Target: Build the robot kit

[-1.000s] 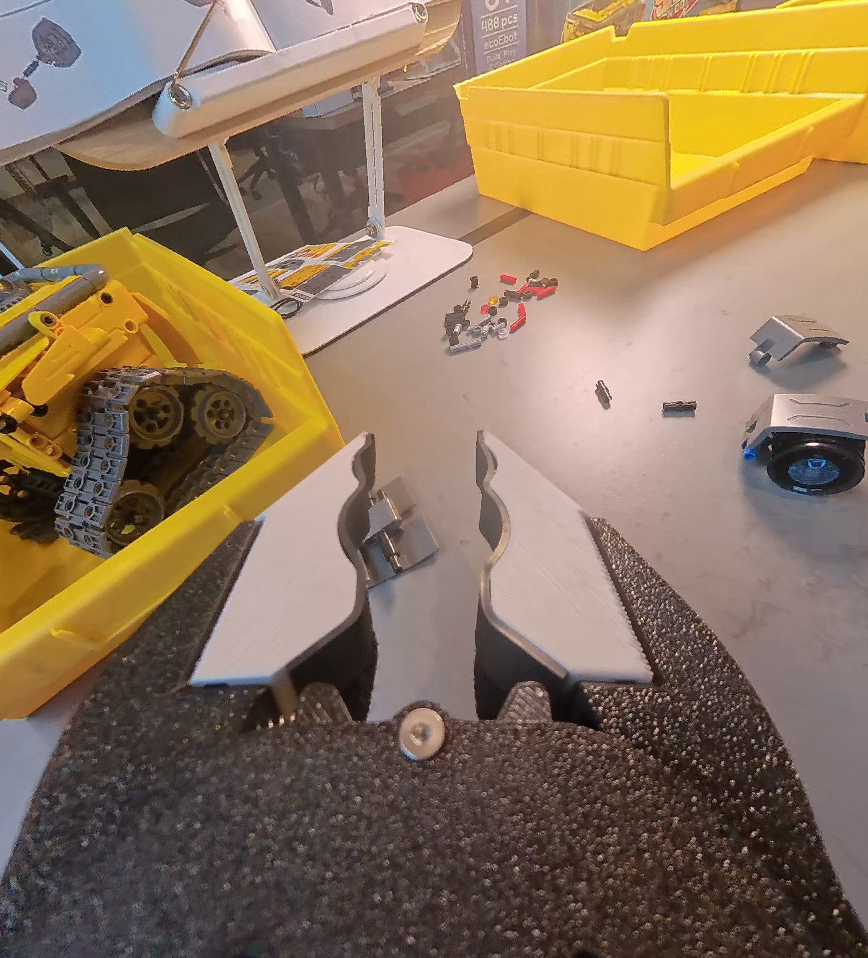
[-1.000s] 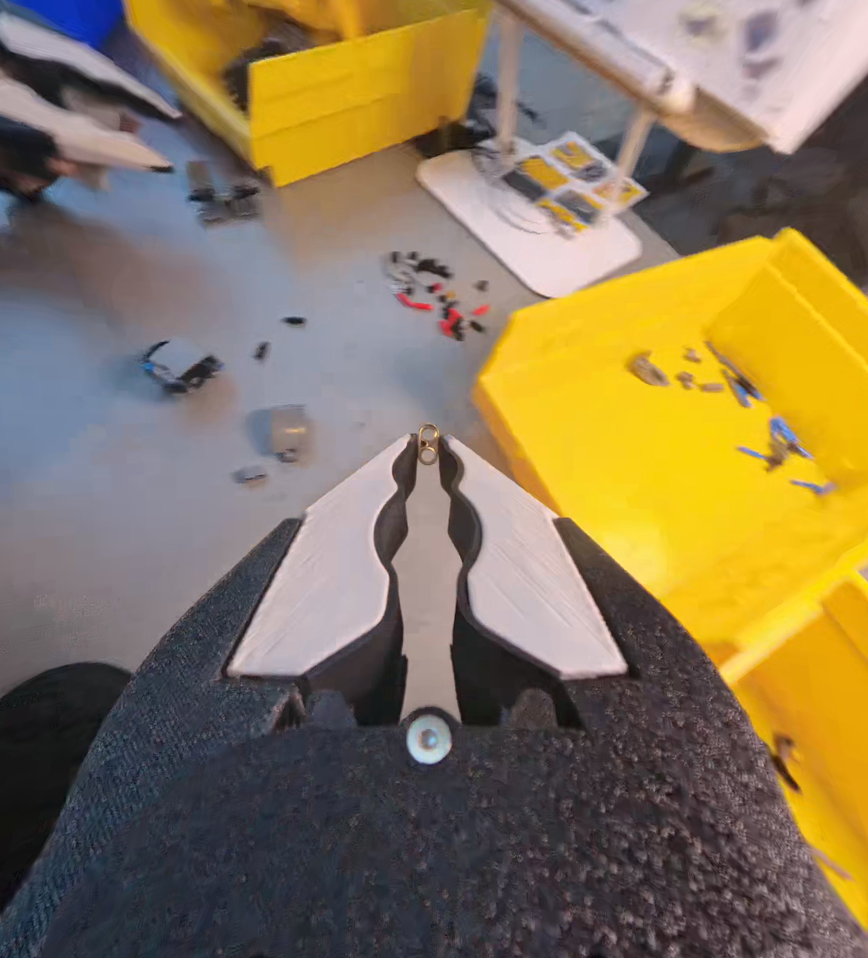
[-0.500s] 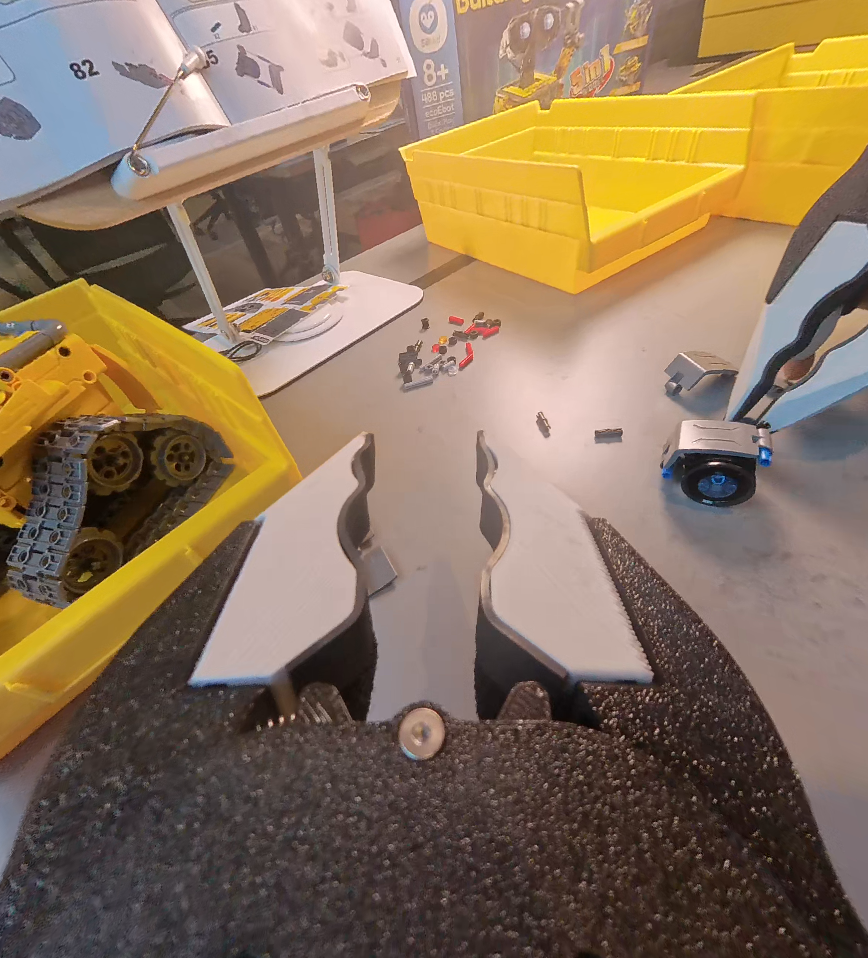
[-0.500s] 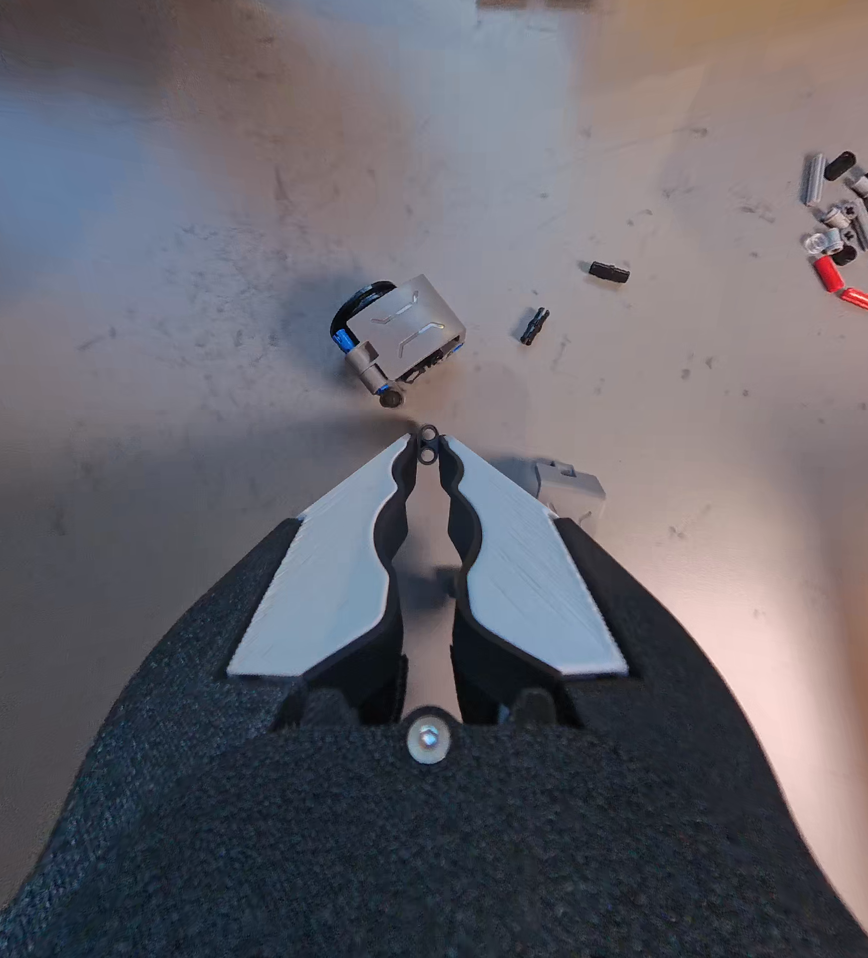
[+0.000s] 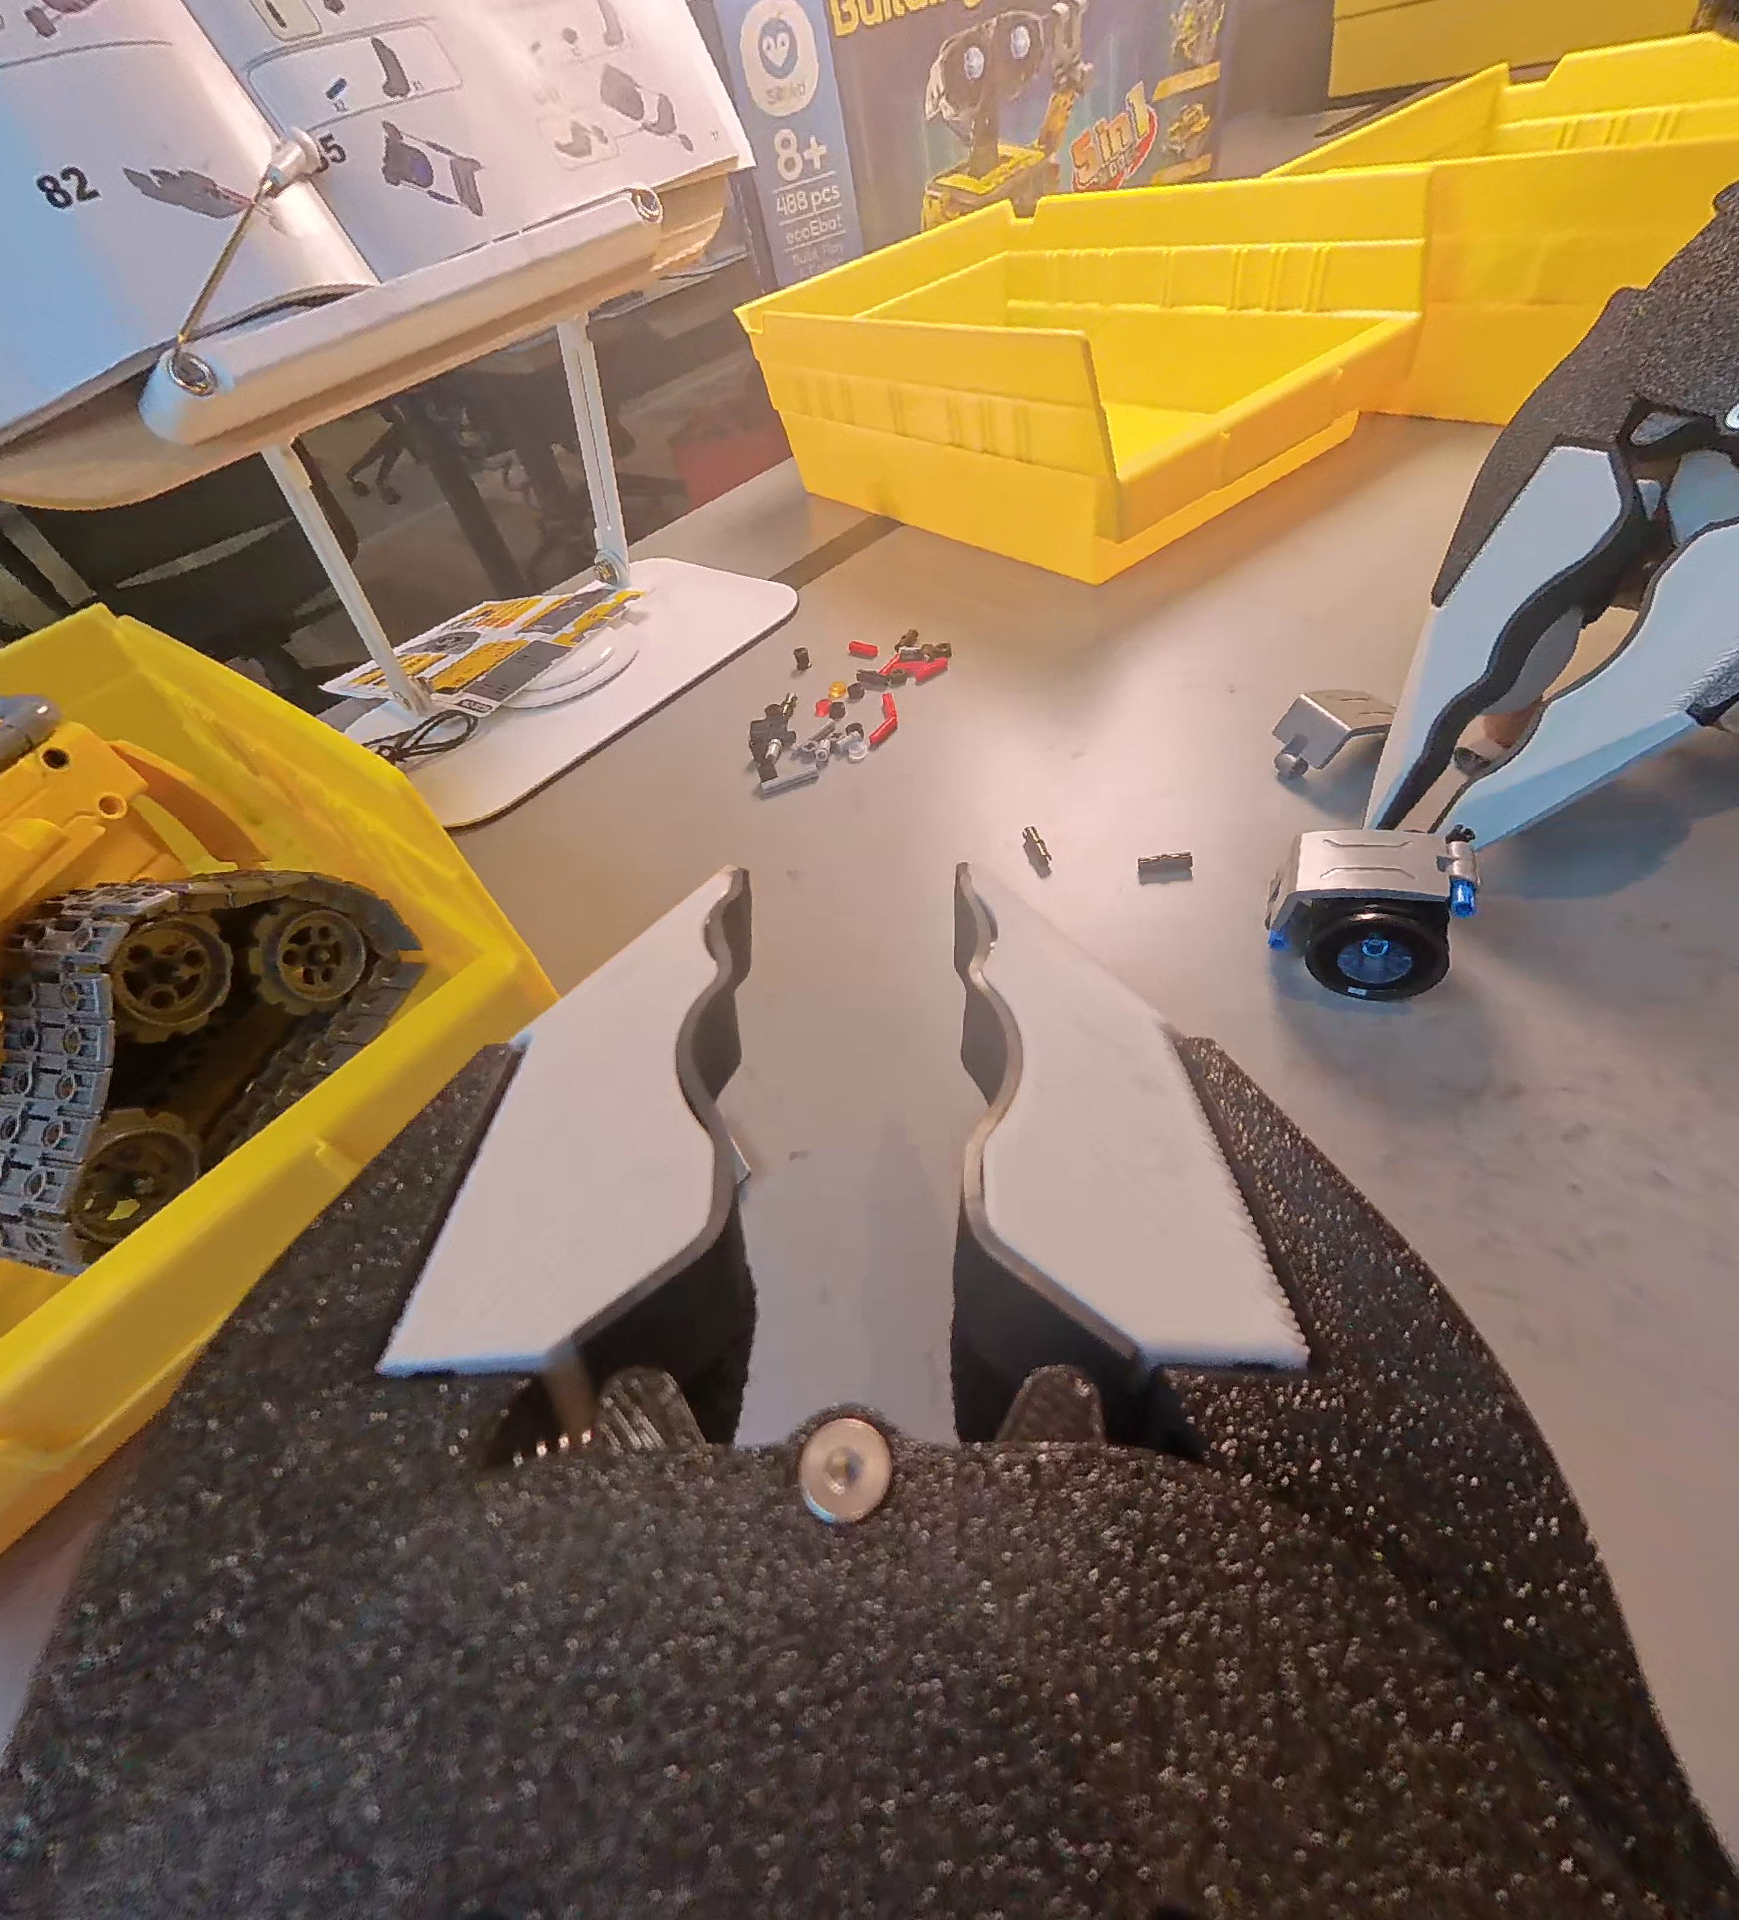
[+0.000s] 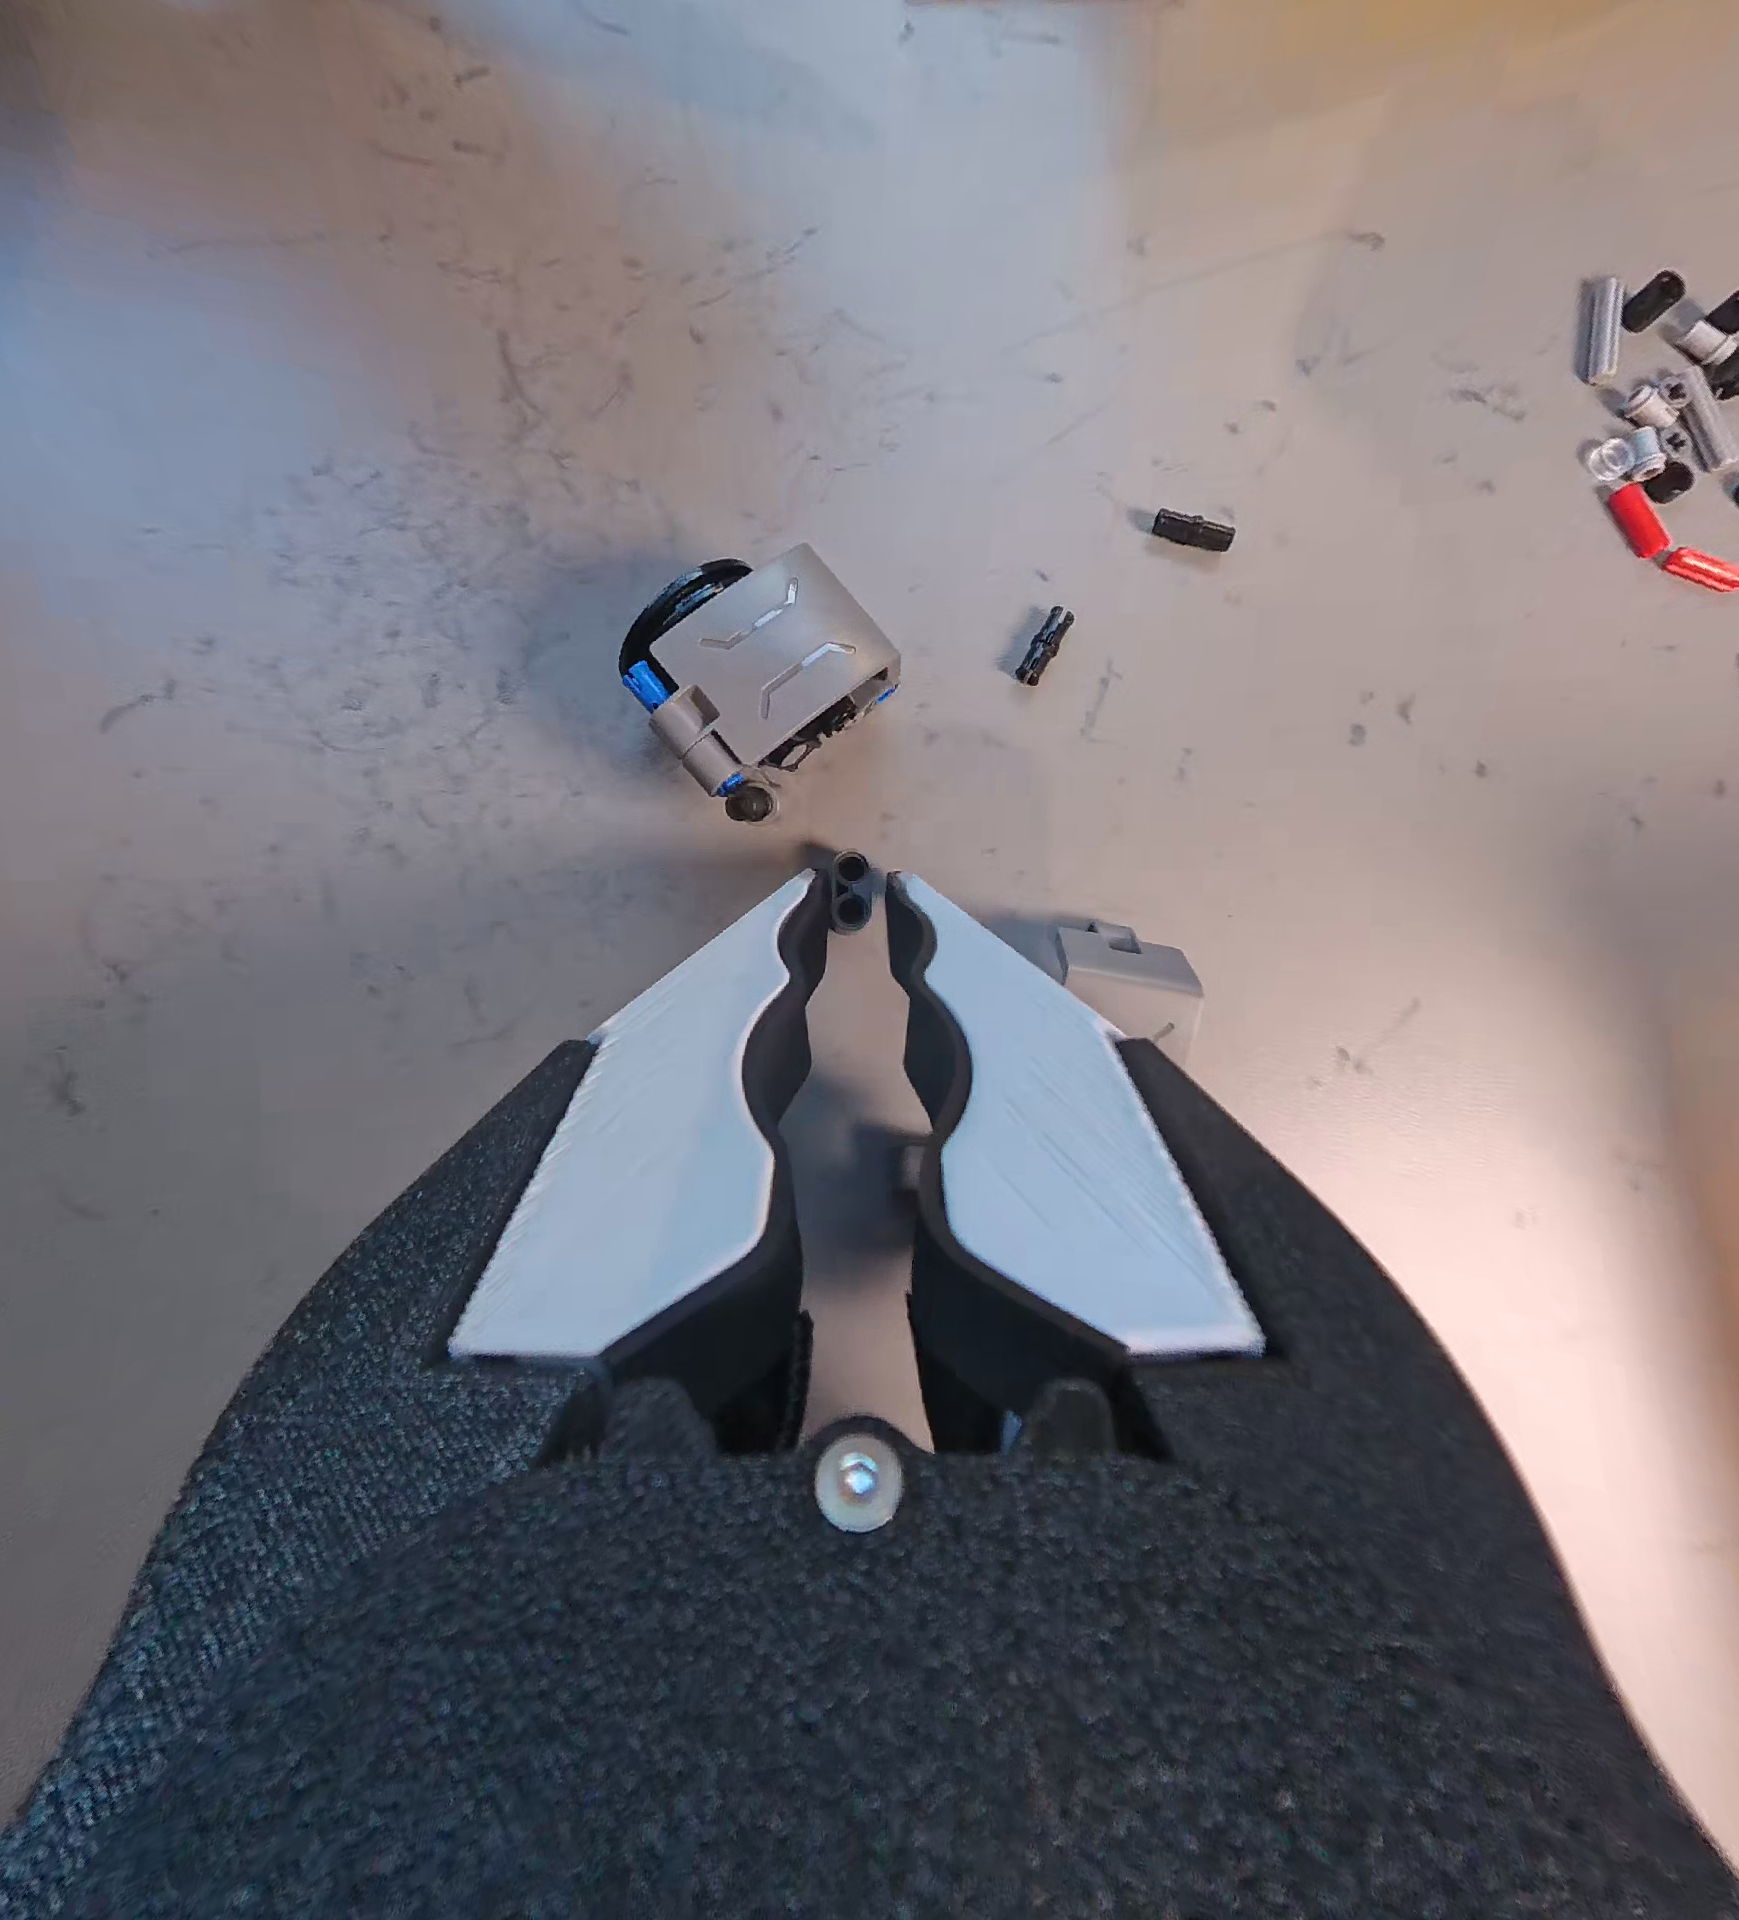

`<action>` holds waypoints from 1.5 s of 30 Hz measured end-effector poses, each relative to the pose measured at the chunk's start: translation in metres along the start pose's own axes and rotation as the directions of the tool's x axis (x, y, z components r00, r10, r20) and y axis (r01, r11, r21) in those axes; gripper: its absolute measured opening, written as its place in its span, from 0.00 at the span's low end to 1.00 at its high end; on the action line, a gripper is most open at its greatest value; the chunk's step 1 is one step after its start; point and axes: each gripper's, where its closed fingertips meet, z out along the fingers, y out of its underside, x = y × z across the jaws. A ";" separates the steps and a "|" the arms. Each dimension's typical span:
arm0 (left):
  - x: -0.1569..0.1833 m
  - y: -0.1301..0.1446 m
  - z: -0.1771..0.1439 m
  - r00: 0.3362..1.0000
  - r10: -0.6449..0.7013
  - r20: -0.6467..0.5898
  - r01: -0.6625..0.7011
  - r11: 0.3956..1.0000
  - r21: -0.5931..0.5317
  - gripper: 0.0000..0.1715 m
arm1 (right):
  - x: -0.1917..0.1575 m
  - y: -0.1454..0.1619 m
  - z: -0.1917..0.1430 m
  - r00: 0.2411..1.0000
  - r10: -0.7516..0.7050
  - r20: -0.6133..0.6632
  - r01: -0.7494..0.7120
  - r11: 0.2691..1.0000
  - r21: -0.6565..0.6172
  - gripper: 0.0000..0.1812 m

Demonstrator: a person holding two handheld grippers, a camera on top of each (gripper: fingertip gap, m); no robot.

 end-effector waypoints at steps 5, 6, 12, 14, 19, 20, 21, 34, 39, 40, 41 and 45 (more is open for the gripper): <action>0.000 0.004 0.002 1.000 -0.003 0.000 0.003 1.000 -0.014 0.22 | 0.005 -0.015 -0.011 1.000 0.005 -0.004 -0.004 0.994 0.109 0.08; 0.000 0.005 0.002 1.000 -0.006 -0.002 0.006 1.000 -0.015 0.22 | 0.007 -0.021 -0.016 1.000 0.008 -0.009 -0.006 0.988 0.151 0.08; 0.006 0.005 0.003 1.000 0.006 -0.028 -0.007 1.000 -0.018 0.23 | 0.028 -0.068 -0.062 0.998 0.057 -0.040 -0.025 0.832 0.555 0.13; 0.012 0.006 0.004 0.998 0.007 -0.062 -0.009 1.000 -0.029 0.26 | 0.038 -0.076 -0.073 0.994 0.101 -0.048 -0.046 0.760 0.649 0.15; 0.048 0.006 0.006 0.968 -0.023 -0.250 0.013 0.999 -0.040 0.29 | 0.056 -0.071 -0.089 0.981 0.175 -0.084 -0.057 0.674 0.737 0.23; 0.060 0.006 0.006 0.950 -0.036 -0.309 0.020 0.998 -0.053 0.30 | 0.058 -0.070 -0.091 0.978 0.183 -0.096 -0.052 0.668 0.743 0.25; 0.073 0.007 0.007 0.931 -0.052 -0.362 0.028 0.997 -0.072 0.31 | 0.059 -0.071 -0.091 0.976 0.191 -0.103 -0.052 0.665 0.745 0.26; 0.129 0.040 0.045 0.879 -0.046 -0.474 -0.135 0.931 -0.341 0.28 | 0.067 -0.070 -0.097 0.958 0.197 -0.208 0.021 0.674 0.738 0.23; 0.118 0.049 0.038 0.886 0.041 -0.463 -0.214 0.920 -0.327 0.23 | 0.073 -0.062 -0.093 0.950 0.206 -0.236 0.023 0.705 0.709 0.22; 0.112 0.051 0.036 0.890 0.062 -0.452 -0.229 0.918 -0.325 0.23 | 0.075 -0.060 -0.091 0.948 0.211 -0.240 0.017 0.715 0.699 0.22; 0.106 0.052 0.034 0.891 0.083 -0.447 -0.246 0.914 -0.321 0.23 | 0.076 -0.058 -0.089 0.947 0.214 -0.241 0.011 0.725 0.689 0.22; 0.088 0.059 0.025 0.903 0.088 -0.422 -0.238 0.917 -0.319 0.23 | 0.080 -0.050 -0.080 0.949 0.221 -0.227 -0.019 0.755 0.655 0.22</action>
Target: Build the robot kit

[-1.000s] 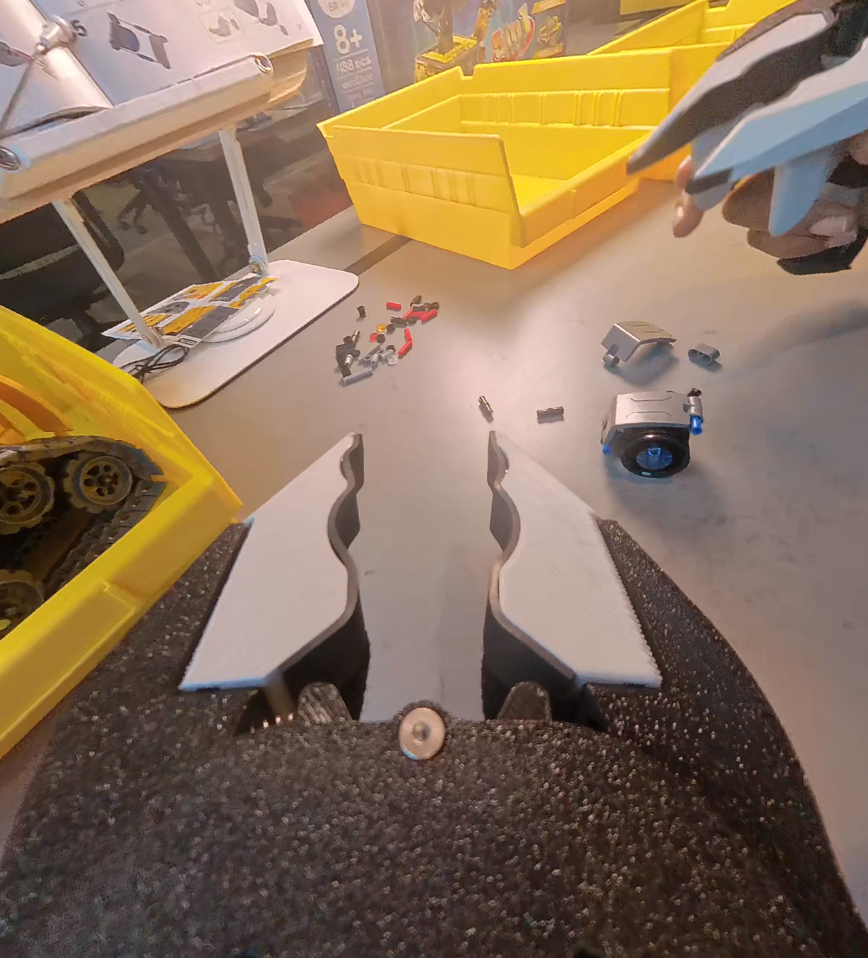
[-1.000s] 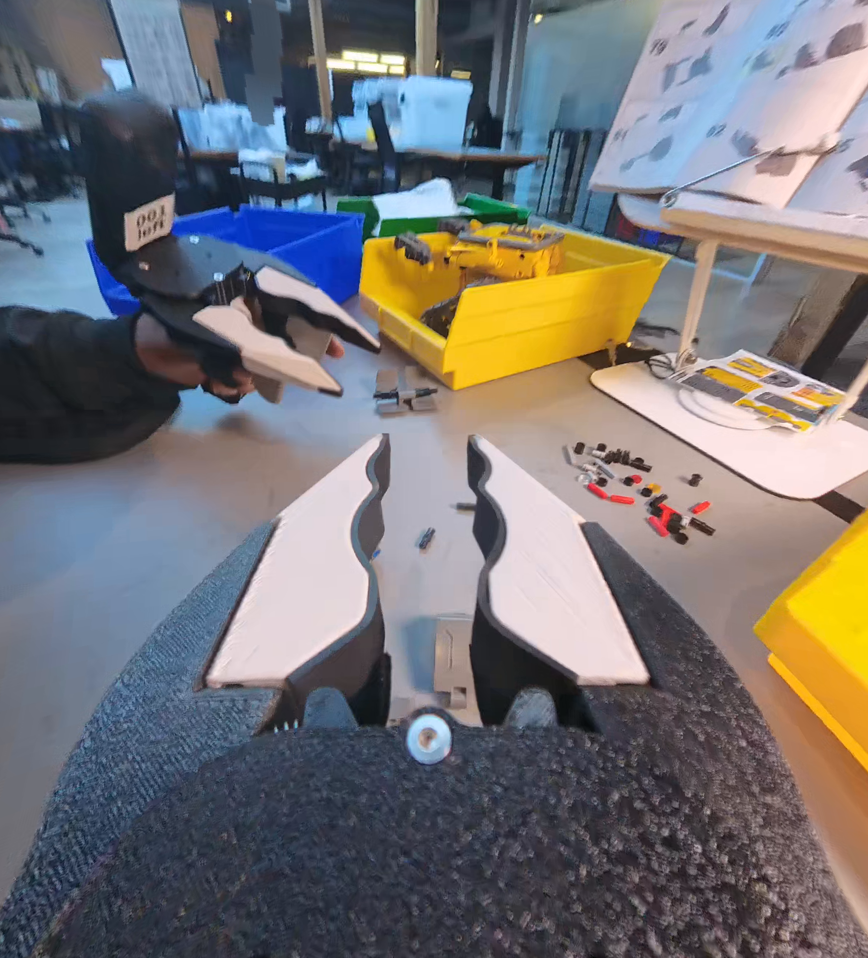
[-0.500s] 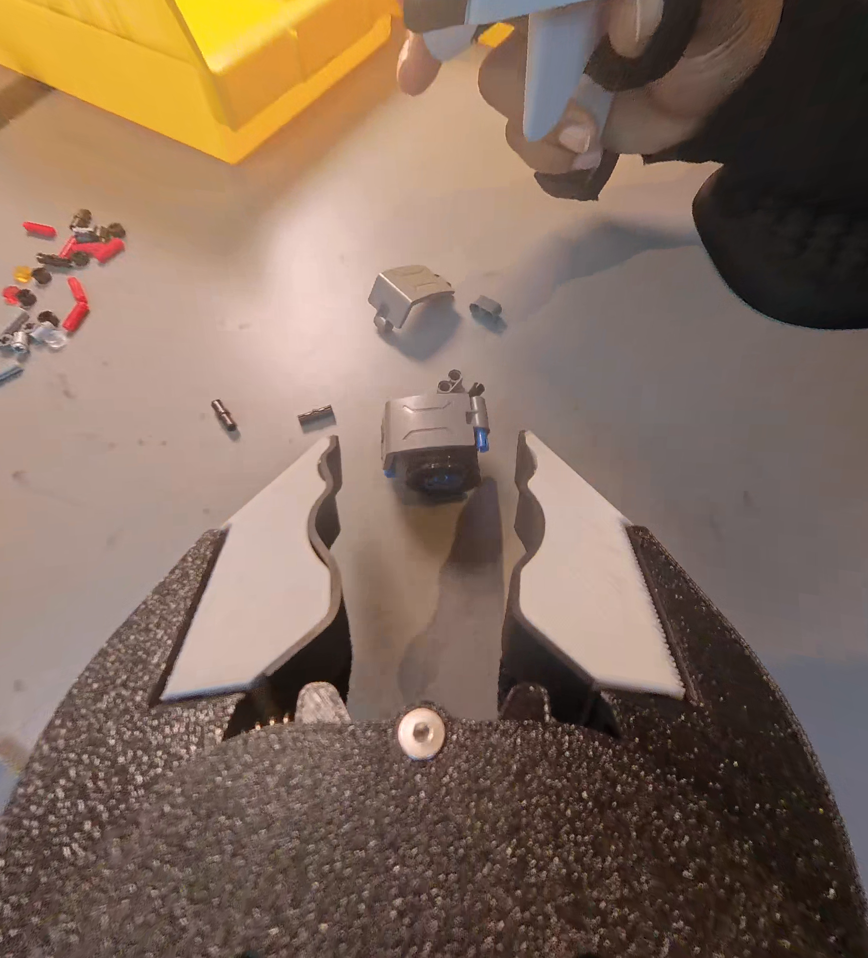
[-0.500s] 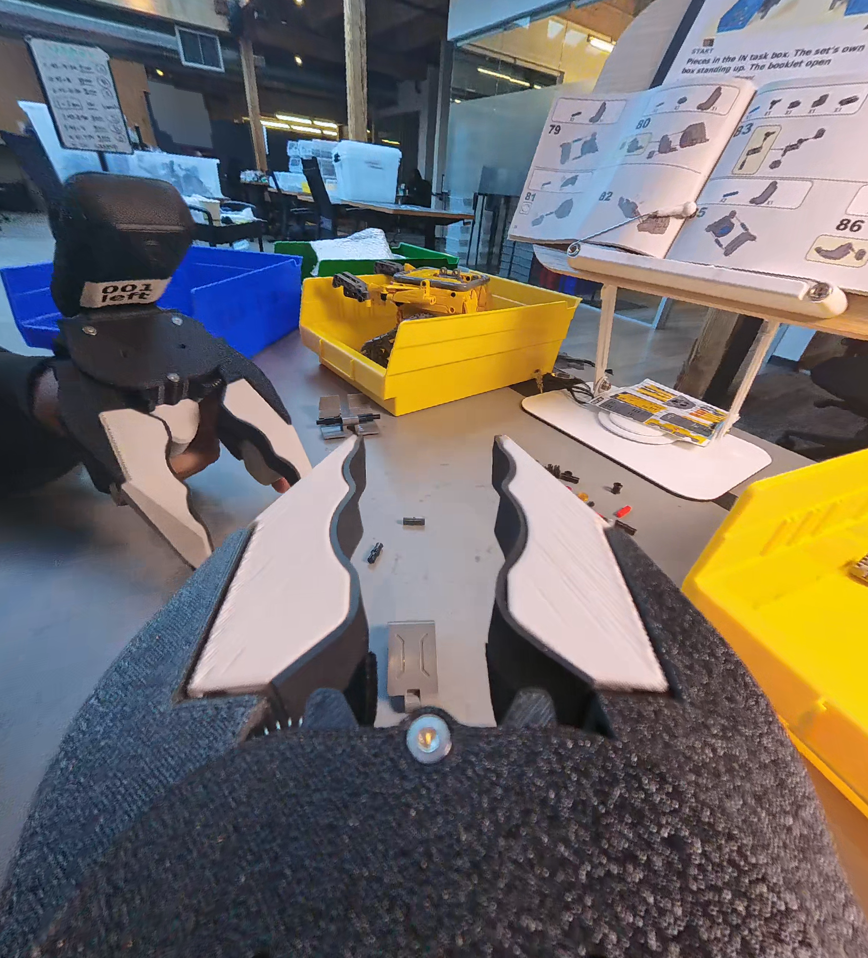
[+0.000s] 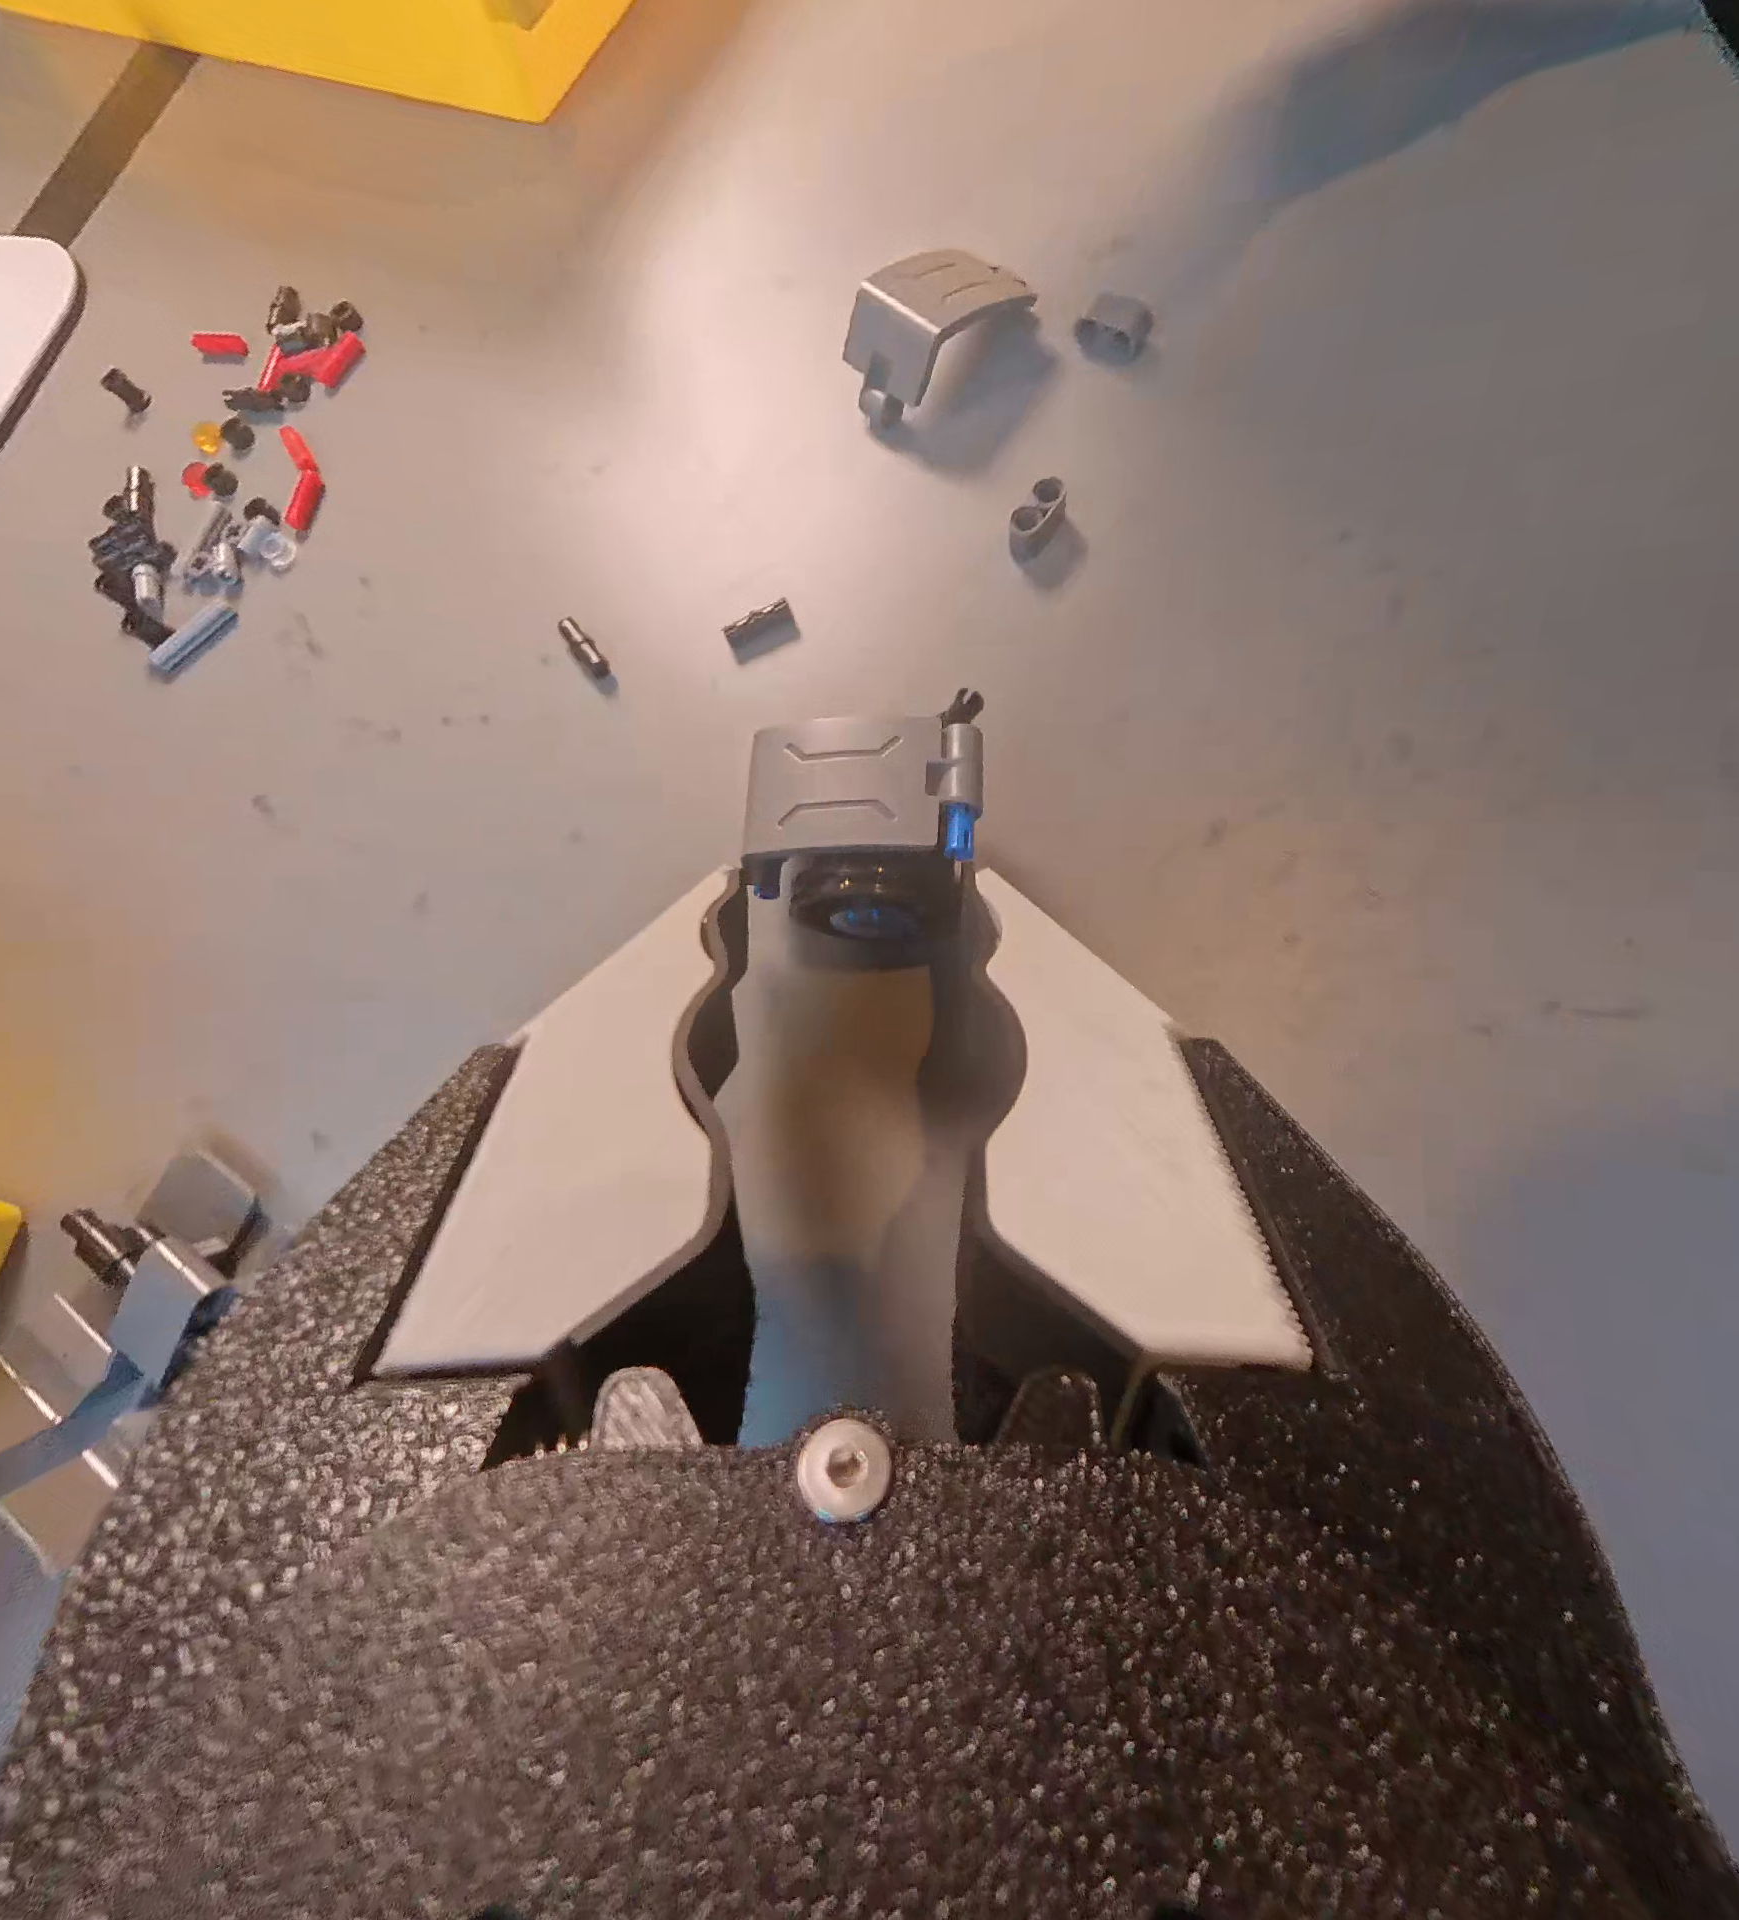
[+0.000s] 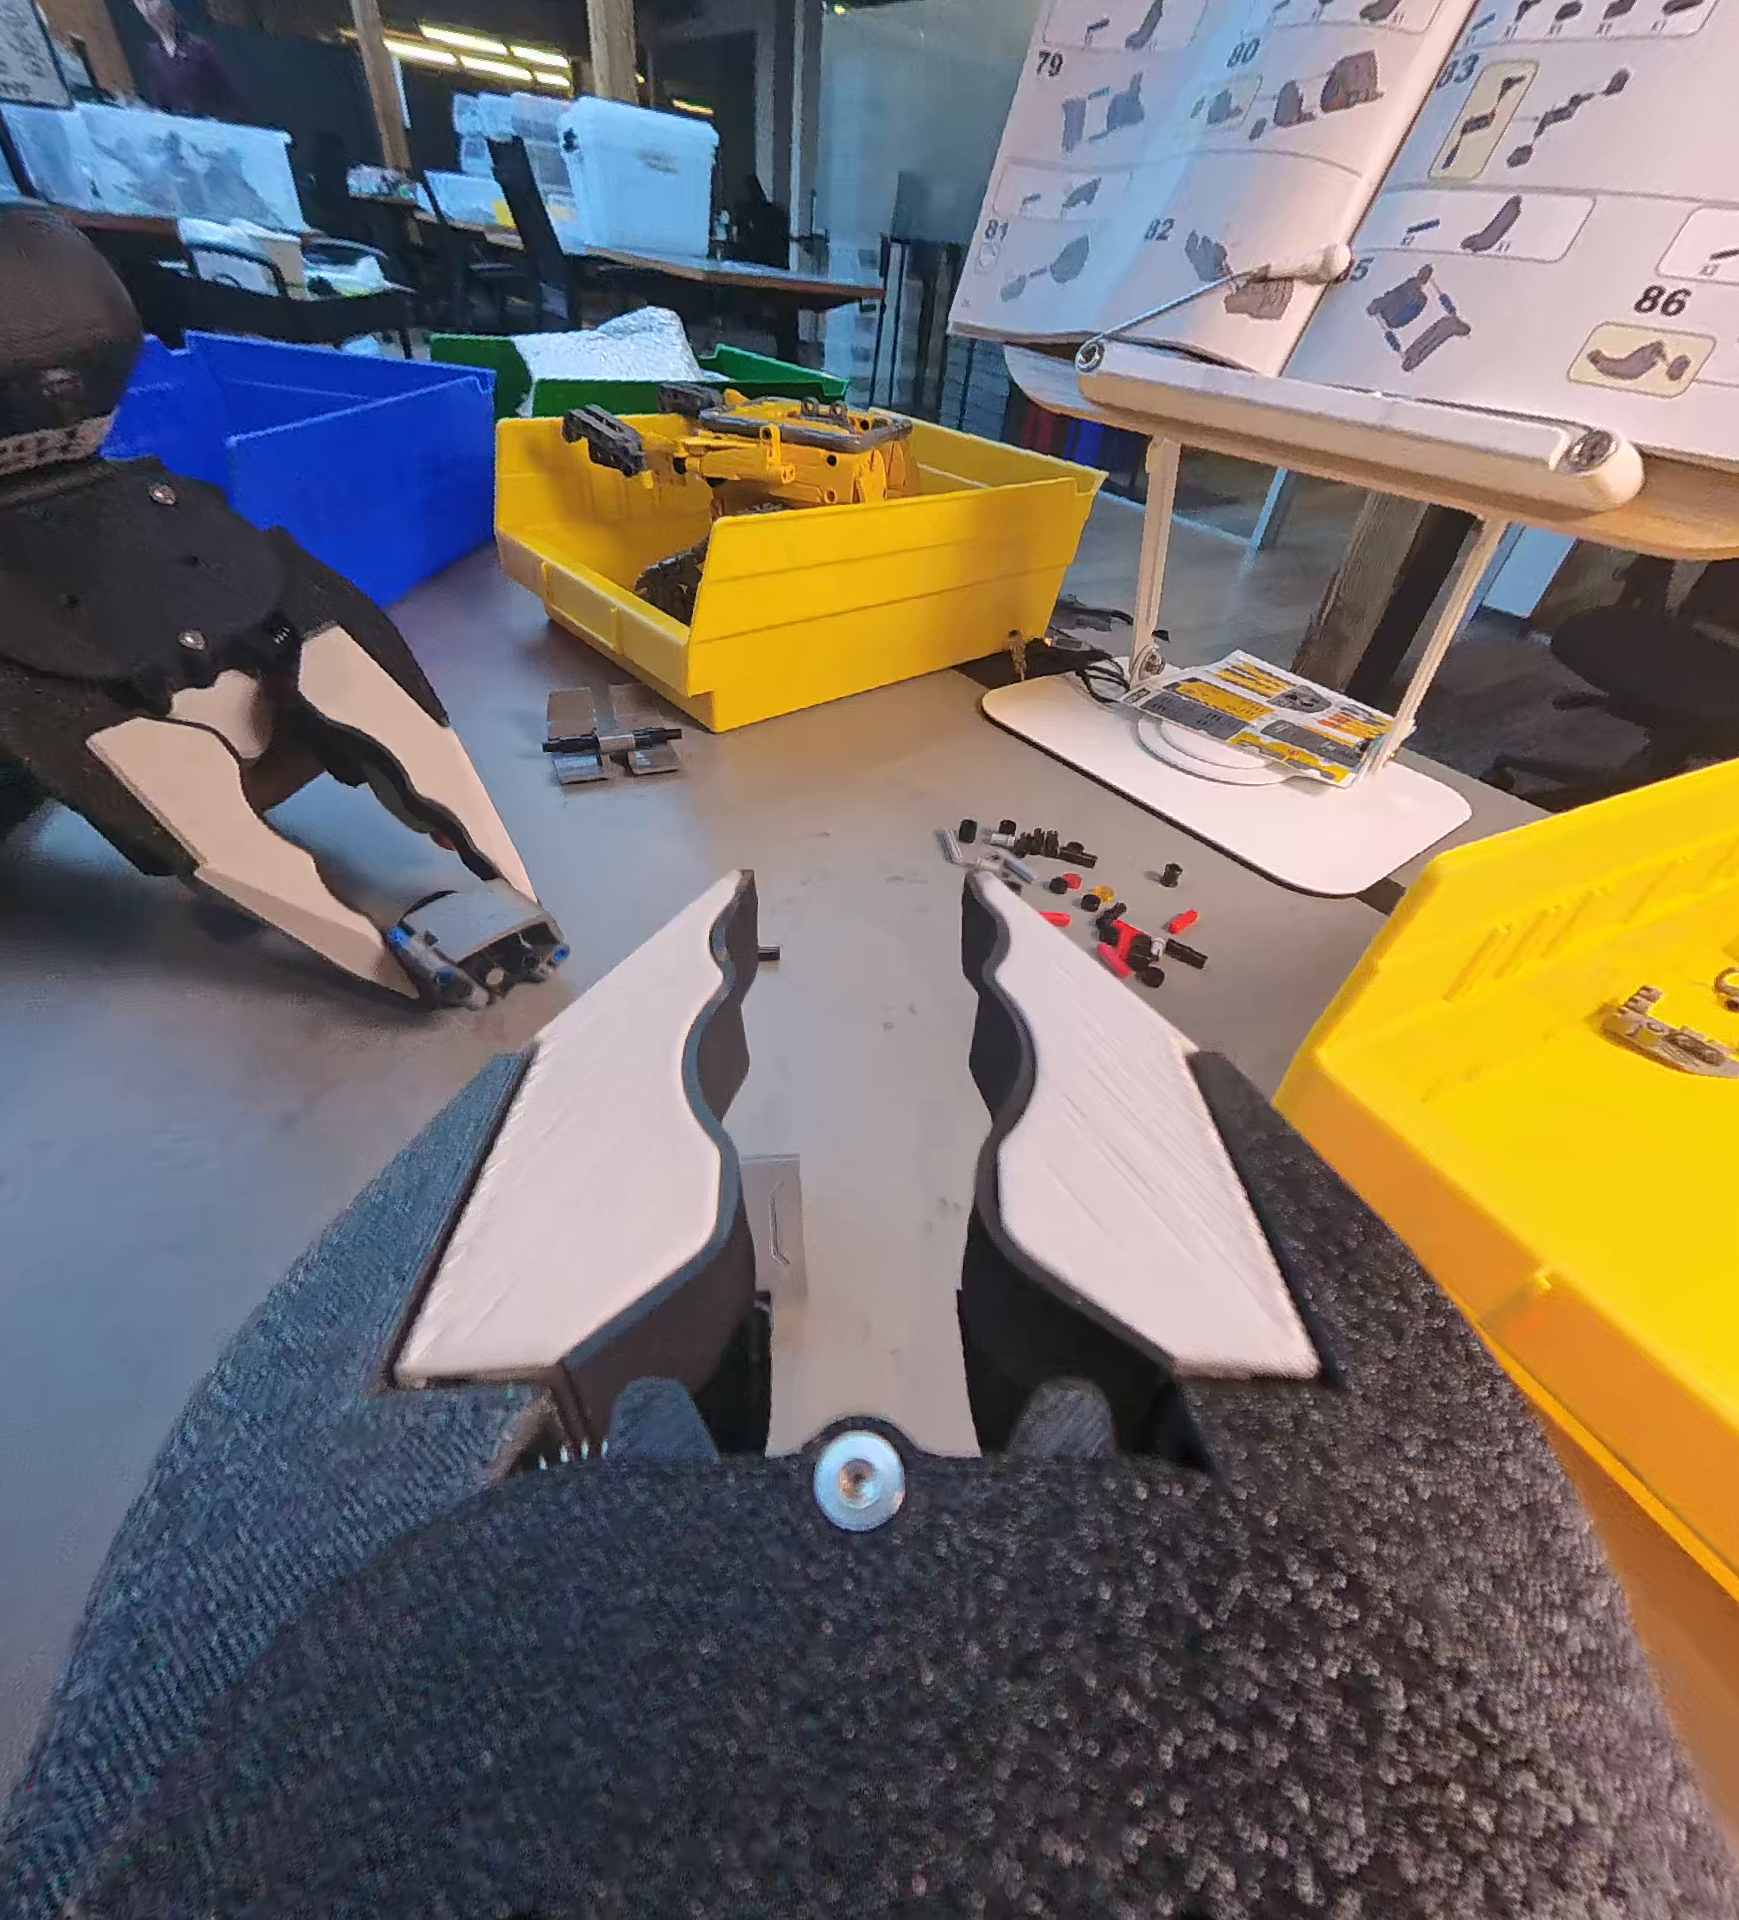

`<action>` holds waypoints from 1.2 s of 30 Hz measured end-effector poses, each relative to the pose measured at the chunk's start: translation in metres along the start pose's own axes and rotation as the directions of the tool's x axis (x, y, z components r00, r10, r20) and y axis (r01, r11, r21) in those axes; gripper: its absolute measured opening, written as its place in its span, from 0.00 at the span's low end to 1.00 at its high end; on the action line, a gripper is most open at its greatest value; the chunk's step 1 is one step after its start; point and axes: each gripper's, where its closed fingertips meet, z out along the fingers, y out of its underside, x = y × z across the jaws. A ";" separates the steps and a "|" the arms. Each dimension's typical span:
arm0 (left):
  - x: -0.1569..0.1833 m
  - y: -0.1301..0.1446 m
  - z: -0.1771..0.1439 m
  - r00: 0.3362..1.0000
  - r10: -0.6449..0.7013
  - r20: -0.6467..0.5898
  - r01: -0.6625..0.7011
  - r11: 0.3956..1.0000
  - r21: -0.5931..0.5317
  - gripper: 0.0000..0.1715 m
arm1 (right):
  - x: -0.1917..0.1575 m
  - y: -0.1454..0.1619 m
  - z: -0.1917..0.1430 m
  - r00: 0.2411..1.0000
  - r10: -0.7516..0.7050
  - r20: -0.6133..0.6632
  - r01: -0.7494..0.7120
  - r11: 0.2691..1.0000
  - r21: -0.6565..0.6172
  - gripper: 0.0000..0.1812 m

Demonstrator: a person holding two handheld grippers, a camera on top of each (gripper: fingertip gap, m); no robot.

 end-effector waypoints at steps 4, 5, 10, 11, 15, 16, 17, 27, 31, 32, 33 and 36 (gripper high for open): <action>-0.005 0.002 -0.001 0.999 -0.040 0.037 0.040 0.999 -0.003 0.23 | -0.003 0.007 0.003 1.000 0.009 0.018 -0.008 0.999 -0.033 0.22; -0.004 0.001 0.000 0.998 -0.036 0.044 0.036 0.999 -0.004 0.23 | -0.005 0.008 0.003 1.000 0.003 0.024 -0.002 0.999 -0.036 0.22; 0.001 -0.003 0.003 0.999 -0.026 0.035 0.026 1.000 0.001 0.23 | -0.037 0.016 0.009 0.985 -0.126 0.120 0.138 0.985 -0.099 0.22; 0.002 -0.003 0.003 0.999 -0.023 0.035 0.023 1.000 -0.001 0.23 | -0.046 0.019 0.010 0.974 -0.174 0.145 0.191 0.975 -0.115 0.22; 0.007 -0.006 0.002 0.999 -0.048 0.006 0.048 0.999 0.007 0.23 | -0.094 0.032 0.018 0.880 -0.377 0.289 0.430 0.891 -0.144 0.22; 0.010 -0.008 0.001 0.998 -0.061 -0.009 0.061 0.998 0.011 0.23 | -0.106 0.038 0.020 0.844 -0.425 0.327 0.491 0.859 -0.149 0.22; 0.011 -0.009 0.001 0.997 -0.071 -0.020 0.072 0.997 0.012 0.23 | -0.116 0.044 0.023 0.805 -0.474 0.356 0.551 0.820 -0.155 0.22; 0.017 -0.015 -0.008 0.999 -0.046 -0.015 0.046 0.999 0.024 0.23 | -0.131 0.066 0.036 0.730 -0.568 0.380 0.669 0.710 -0.223 0.07; 0.017 -0.018 -0.009 0.999 -0.037 -0.012 0.037 0.998 0.047 0.23 | -0.130 0.071 0.034 0.758 -0.524 0.388 0.634 0.732 -0.250 0.05; 0.017 -0.019 -0.009 0.999 -0.035 -0.008 0.035 0.998 0.052 0.23 | -0.130 0.071 0.034 0.763 -0.517 0.388 0.628 0.735 -0.256 0.05; 0.017 -0.020 -0.009 0.999 -0.037 -0.006 0.038 0.998 0.059 0.23 | -0.129 0.072 0.033 0.768 -0.510 0.387 0.622 0.736 -0.265 0.05; 0.018 -0.022 -0.009 0.998 -0.066 -0.019 0.067 0.995 0.076 0.23 | -0.123 0.075 0.032 0.777 -0.500 0.383 0.616 0.729 -0.297 0.03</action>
